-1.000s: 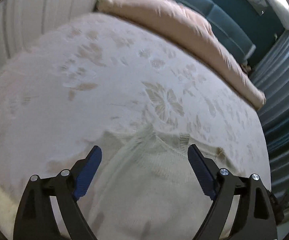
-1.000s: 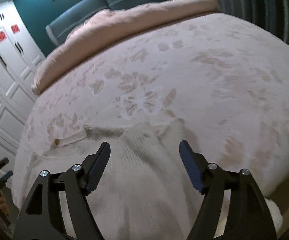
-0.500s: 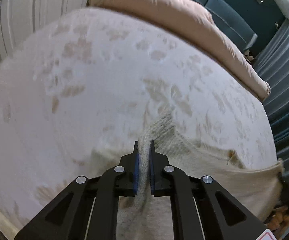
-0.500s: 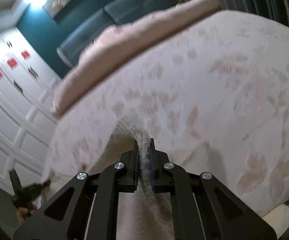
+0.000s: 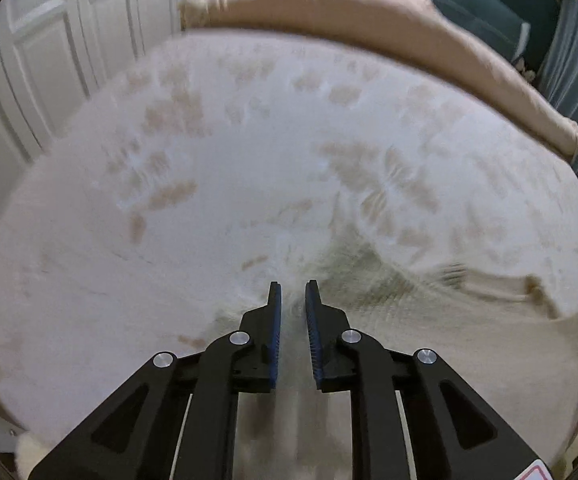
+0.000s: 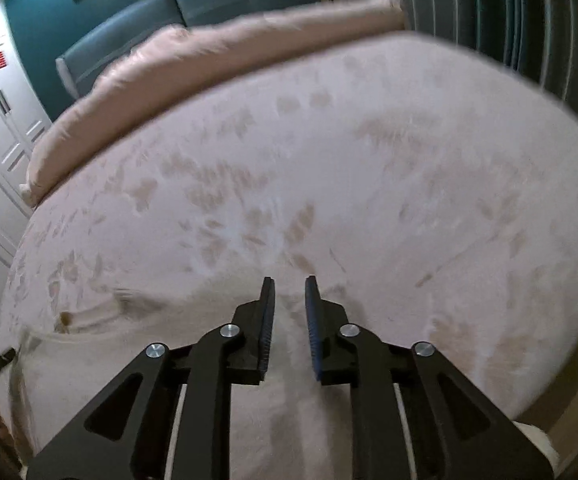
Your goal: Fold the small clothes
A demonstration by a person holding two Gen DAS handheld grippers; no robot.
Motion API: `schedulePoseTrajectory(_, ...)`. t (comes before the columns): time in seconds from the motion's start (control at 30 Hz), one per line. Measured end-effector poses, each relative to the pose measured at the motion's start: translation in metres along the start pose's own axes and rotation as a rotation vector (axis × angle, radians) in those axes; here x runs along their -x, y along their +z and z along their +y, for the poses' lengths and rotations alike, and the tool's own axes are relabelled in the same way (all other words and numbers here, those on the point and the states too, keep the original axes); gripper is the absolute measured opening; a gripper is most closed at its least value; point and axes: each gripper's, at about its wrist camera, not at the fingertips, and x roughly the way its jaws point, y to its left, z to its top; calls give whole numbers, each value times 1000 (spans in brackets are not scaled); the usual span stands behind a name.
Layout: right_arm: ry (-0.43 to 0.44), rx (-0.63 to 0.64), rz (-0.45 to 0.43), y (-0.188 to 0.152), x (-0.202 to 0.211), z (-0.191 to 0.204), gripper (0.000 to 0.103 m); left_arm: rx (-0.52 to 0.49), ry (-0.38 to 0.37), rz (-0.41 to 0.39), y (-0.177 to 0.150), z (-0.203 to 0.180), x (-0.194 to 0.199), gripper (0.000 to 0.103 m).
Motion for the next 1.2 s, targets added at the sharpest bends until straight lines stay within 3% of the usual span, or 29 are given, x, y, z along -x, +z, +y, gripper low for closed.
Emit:
schedulePoseTrajectory(0.07, 103, 57, -6, -11, 21, 30, 17, -20, -73, -58, -9, -16, 35, 10)
schedulePoseTrajectory(0.1, 187, 114, 33, -26, 28, 55, 17, -28, -128, -71, -16, -25, 48, 10)
schedulePoseTrajectory(0.2, 398, 246, 178, -75, 34, 117, 16, -126, -297, 20, -54, -75, 61, 13)
schedulePoseTrajectory(0.23, 483, 289, 254, -100, 33, 139, 15, -153, -314, 55, -65, -85, 58, 13)
schedulePoseTrajectory(0.3, 526, 352, 321, -131, 32, 159, 15, -191, -313, 120, -89, -100, 46, 13)
schedulePoseTrajectory(0.37, 481, 416, 371, -156, 29, 156, 14, -178, -281, 188, -108, -93, 30, 13)
schedulePoseTrajectory(0.43, 453, 386, 386, -156, 30, 126, 12, -126, -272, 228, -120, -66, 26, 12)
schedulePoseTrajectory(0.5, 403, 314, 389, -144, 33, 85, 12, -84, -270, 230, -124, -38, 29, 9)
schedulePoseTrajectory(0.57, 295, 215, 387, -131, 36, 27, 15, -62, -208, 244, -129, -8, 32, 8)
schedulePoseTrajectory(0.6, 164, 158, 383, -125, 38, -9, 17, -42, -196, 248, -131, 6, 33, 8)
schedulePoseTrajectory(0.63, 105, 112, 389, -122, 38, -33, 15, -16, -149, 255, -134, 22, 32, 7)
schedulePoseTrajectory(0.7, 65, -15, 388, -113, 43, -82, 5, 31, -182, 262, -138, 39, 31, 8)
schedulePoseTrajectory(0.73, 40, -31, 367, -110, 48, -91, 13, 71, -199, 268, -137, 45, 32, 8)
schedulePoseTrajectory(0.8, -48, 13, 296, -97, 60, -94, 17, 85, -184, 266, -129, 41, 40, 6)
schedulePoseTrajectory(0.87, 4, 17, 236, -74, 68, -83, 26, 62, -192, 186, -110, 22, 59, 6)
schedulePoseTrajectory(0.9, 30, 13, 216, -66, 67, -78, 41, 49, -203, 164, -103, 17, 62, 8)
schedulePoseTrajectory(0.93, 56, 16, 184, -55, 65, -69, 53, 25, -213, 134, -89, 7, 65, 15)
schedulePoseTrajectory(0.97, 72, 26, 154, -48, 61, -58, 55, 9, -209, 111, -76, 1, 62, 22)
schedulePoseTrajectory(1.0, 82, 40, 132, -38, 53, -49, 56, 0, -199, 89, -64, -2, 59, 39)
schedulePoseTrajectory(1.03, 80, 54, 113, -27, 41, -40, 56, 1, -182, 67, -49, -8, 51, 50)
schedulePoseTrajectory(1.07, 78, 56, 108, -19, 27, -32, 56, 10, -177, 57, -39, -10, 43, 51)
schedulePoseTrajectory(1.13, 87, 35, 115, -14, 9, -21, 61, 56, -188, 71, -19, -11, 19, 66)
schedulePoseTrajectory(1.2, 75, -2, 130, -9, -11, -14, 67, 106, -176, 112, -8, -4, -3, 68)
